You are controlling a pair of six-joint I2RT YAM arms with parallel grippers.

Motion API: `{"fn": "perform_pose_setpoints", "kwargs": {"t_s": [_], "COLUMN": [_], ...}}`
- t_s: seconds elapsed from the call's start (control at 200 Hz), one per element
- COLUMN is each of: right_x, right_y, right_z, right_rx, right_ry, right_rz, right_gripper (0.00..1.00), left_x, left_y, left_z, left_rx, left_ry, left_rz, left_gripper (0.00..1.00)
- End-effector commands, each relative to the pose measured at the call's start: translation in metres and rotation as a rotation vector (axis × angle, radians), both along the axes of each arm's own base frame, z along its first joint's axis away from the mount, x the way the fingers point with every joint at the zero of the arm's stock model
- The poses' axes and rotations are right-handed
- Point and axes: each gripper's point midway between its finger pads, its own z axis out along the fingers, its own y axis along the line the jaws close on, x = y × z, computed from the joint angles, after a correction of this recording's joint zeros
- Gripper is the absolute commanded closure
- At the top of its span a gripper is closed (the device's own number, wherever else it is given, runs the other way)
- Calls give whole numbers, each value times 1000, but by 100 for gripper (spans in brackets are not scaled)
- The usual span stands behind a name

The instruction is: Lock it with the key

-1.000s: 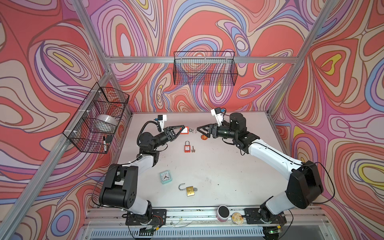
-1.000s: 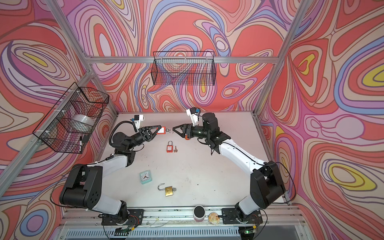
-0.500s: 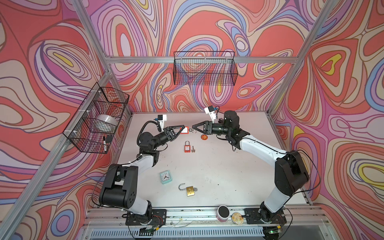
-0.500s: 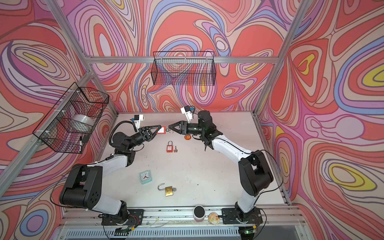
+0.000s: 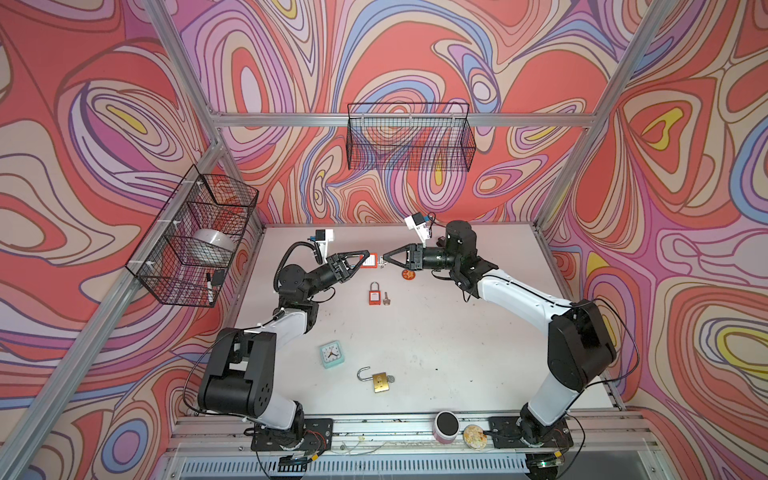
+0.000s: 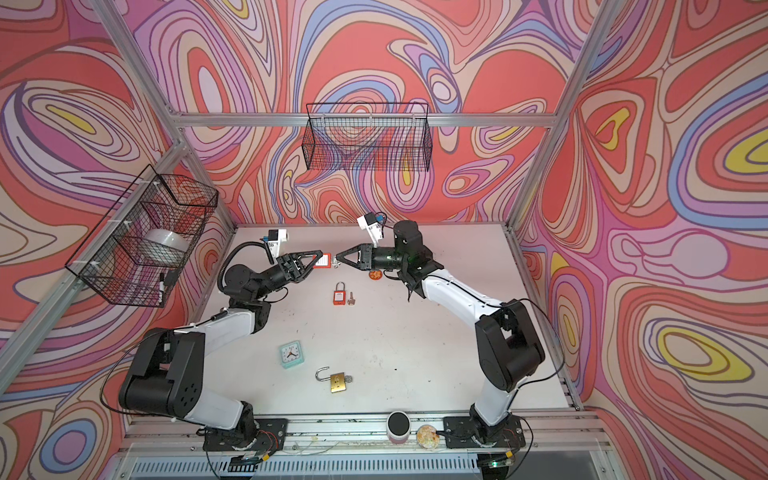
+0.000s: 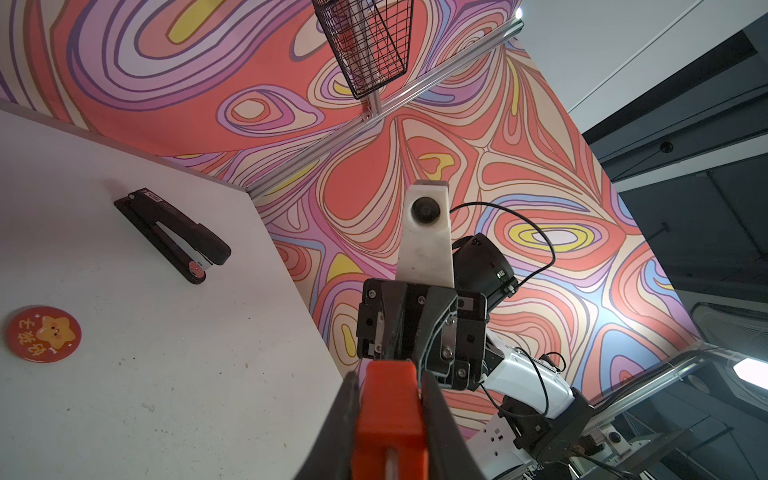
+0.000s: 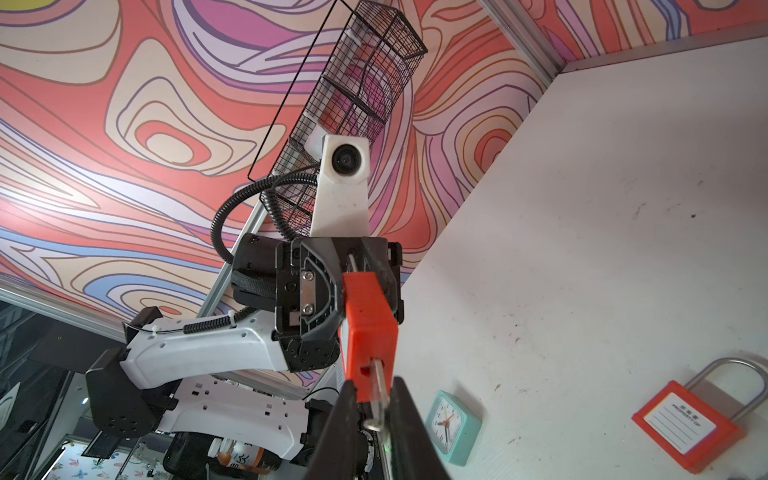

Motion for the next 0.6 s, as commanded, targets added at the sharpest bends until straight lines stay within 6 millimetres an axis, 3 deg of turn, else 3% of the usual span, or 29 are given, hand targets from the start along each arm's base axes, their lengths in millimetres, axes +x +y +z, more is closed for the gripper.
{"fn": "perform_pose_setpoints", "kwargs": {"t_s": [0.0, 0.175, 0.26, 0.596], "right_x": [-5, -6, -6, -3], "right_y": [7, 9, 9, -10], "right_z": [6, 3, 3, -9], "right_rx": [19, 16, 16, -18], "right_ry": [-21, -6, -8, -8], "right_rz": [40, 52, 49, -23], "right_gripper": [85, 88, 100, 100], "left_x": [-10, -10, -10, -11], "left_y": [-2, -2, -2, -2], "left_z": [22, 22, 22, 25], "left_rx": [-16, -16, -17, -16], "left_ry": [-92, -93, -92, -103], "left_rz": [-16, -17, -15, -16], "left_gripper": [100, 100, 100, 100]}}
